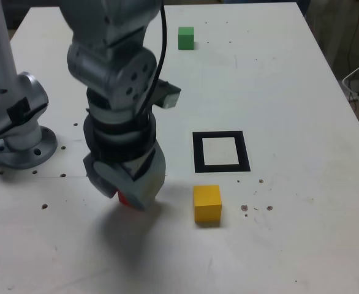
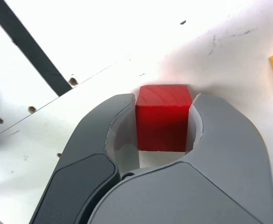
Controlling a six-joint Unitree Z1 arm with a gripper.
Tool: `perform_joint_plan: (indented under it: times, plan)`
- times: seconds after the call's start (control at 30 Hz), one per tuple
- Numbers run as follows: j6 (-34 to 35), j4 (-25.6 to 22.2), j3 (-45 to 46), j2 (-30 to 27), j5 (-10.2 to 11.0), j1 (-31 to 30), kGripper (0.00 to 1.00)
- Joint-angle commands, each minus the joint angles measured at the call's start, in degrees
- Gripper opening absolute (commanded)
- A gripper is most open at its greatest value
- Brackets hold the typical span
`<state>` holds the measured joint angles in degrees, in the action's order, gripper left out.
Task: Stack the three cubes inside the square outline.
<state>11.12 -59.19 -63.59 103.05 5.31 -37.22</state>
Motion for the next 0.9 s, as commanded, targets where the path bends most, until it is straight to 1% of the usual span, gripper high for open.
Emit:
perform_joint_plan:
  times: [0.0, 0.27, 0.43, 0.6, 0.87]
  plan:
    - [-0.6, -1.7, -1.4, -0.9, 0.1, 0.8, 0.19]
    - [-4.6, -9.0, -8.6, -1.9, -0.6, 6.0, 0.19]
    - [-6.7, -12.3, -13.7, -1.3, -1.8, 10.7, 0.19]
    - [-7.0, -13.4, -17.7, -0.4, -2.5, 15.0, 0.19]
    - [-5.8, -12.3, -21.1, 2.9, -2.6, 21.3, 0.19]
